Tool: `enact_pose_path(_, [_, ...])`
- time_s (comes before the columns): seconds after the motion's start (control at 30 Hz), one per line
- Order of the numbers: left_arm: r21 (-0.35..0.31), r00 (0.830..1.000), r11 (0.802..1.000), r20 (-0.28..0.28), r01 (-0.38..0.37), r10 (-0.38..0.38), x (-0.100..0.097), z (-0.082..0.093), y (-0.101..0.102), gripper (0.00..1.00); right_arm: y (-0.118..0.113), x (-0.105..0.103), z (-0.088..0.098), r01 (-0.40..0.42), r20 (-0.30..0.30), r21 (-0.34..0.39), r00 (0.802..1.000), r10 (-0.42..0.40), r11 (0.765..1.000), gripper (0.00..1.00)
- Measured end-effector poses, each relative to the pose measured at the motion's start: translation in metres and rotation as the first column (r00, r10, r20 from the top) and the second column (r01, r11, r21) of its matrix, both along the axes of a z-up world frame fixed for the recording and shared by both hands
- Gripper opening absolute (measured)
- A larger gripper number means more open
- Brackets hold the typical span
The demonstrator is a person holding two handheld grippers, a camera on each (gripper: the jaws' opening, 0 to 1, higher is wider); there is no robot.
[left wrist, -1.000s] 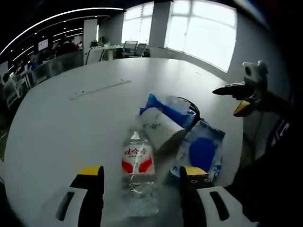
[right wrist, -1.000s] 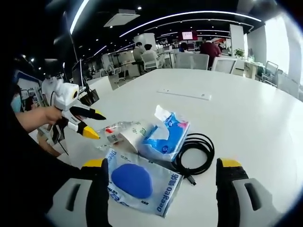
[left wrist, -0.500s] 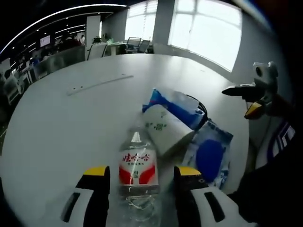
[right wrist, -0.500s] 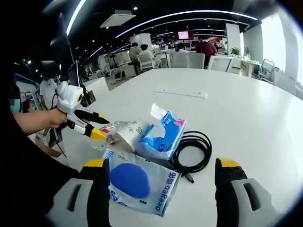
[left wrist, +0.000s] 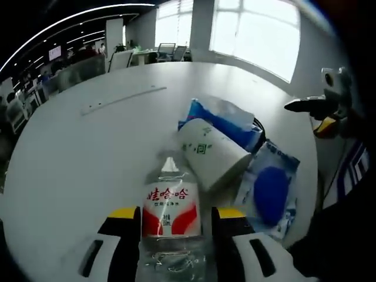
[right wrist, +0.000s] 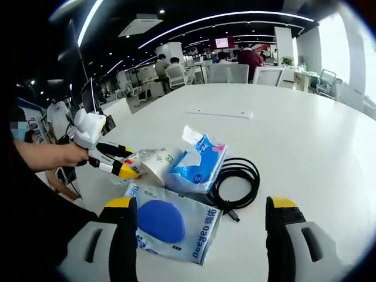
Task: Arrange the tabletop items into an orderly group along one side of the table until the central work area is clear of visible clutter.
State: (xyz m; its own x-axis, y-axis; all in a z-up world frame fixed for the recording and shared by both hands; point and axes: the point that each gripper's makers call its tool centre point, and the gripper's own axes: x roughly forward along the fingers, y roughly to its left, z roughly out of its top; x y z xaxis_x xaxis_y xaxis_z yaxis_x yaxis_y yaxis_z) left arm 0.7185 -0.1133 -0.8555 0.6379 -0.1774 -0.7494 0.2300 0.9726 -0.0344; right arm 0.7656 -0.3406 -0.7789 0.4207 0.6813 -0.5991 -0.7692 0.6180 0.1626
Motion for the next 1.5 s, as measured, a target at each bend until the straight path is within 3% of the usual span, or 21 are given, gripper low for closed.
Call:
enact_pose_path(0.1, [0.038, 1.000, 0.999, 0.002, 0.001, -0.001, 0.000, -0.005, 0.004, 0.42, 0.000, -0.001, 0.000, 0.002, -0.004, 0.004, 1.000, -0.002, 1.000, 0.86])
enact_pose_path(0.27, [0.017, 1.000, 1.000, -0.005, -0.021, 0.021, 0.002, -0.008, 0.004, 0.43, -0.002, -0.001, -0.001, 0.005, -0.007, 0.002, 1.000, -0.005, 1.000, 0.85])
enact_pose_path(0.8, [0.074, 0.999, 0.997, -0.045, -0.022, 0.025, 0.002, -0.025, 0.008, 0.46, -0.001, 0.003, -0.001, 0.003, -0.010, 0.000, 1.000, -0.003, 1.000, 0.83])
enact_pose_path(1.5, [0.074, 0.999, 0.997, -0.030, -0.035, 0.037, 0.002, -0.021, 0.010, 0.41, -0.007, 0.006, -0.004, 0.037, -0.013, 0.003, 0.999, -0.037, 0.999, 0.81])
